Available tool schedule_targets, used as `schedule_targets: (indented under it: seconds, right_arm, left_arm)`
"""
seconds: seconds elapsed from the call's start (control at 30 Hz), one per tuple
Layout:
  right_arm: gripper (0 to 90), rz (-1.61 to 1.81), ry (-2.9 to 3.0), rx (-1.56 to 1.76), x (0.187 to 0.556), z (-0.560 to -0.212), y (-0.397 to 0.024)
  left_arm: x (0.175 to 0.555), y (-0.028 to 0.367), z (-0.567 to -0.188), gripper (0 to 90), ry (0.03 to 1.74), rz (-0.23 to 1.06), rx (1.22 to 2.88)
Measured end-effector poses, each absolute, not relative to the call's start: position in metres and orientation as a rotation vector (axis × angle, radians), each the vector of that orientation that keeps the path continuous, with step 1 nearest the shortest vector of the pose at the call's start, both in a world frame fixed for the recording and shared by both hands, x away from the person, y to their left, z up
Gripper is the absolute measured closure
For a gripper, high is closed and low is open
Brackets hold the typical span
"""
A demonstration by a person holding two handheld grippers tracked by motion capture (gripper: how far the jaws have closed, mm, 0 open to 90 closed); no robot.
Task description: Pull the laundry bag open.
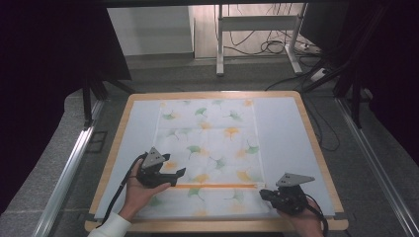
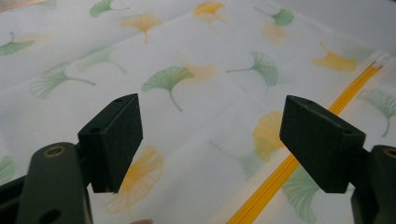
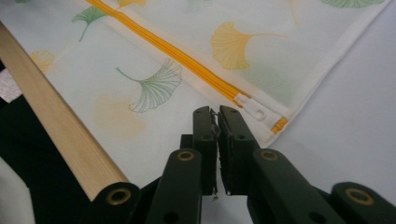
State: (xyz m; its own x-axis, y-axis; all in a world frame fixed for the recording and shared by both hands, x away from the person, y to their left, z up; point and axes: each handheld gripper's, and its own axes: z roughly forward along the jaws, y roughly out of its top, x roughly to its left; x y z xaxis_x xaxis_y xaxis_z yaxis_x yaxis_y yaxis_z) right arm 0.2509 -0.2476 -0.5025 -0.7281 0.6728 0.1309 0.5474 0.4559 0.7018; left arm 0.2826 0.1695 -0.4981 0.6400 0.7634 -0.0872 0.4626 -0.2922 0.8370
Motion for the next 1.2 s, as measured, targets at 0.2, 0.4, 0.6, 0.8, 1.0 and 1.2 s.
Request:
schedule_targets:
  seconds: [0.2, 0.4, 0.6, 0.8, 1.0, 1.2]
  right_arm:
    - [88.7, 1.131, 2.546, 1.061, 0.246, -0.502, -0.251]
    - [88.7, 1.120, 2.534, 1.059, 0.240, -0.502, -0.256]
    - [88.7, 1.102, 2.519, 1.088, 0.236, -0.504, -0.260]
    - [88.7, 1.099, 2.518, 1.087, 0.235, -0.504, -0.257]
    - [88.8, 1.131, 2.538, 1.052, 0.242, -0.502, -0.249]
    - [88.8, 1.122, 2.603, 0.969, 0.251, -0.504, -0.236]
  left_arm:
    - [0.292, 0.156, -0.498, 22.7, 0.955, 0.383, 1.972]
    - [0.297, 0.150, -0.493, 25.4, 0.930, 0.373, 2.012]
    - [0.294, 0.140, -0.493, 25.2, 0.861, 0.374, 2.065]
    - [0.290, 0.135, -0.494, 25.1, 0.828, 0.357, 2.087]
    - [0.280, 0.123, -0.491, 25.1, 0.785, 0.404, 2.131]
    - [0.270, 0.093, -0.482, 25.4, 0.708, 0.415, 2.165]
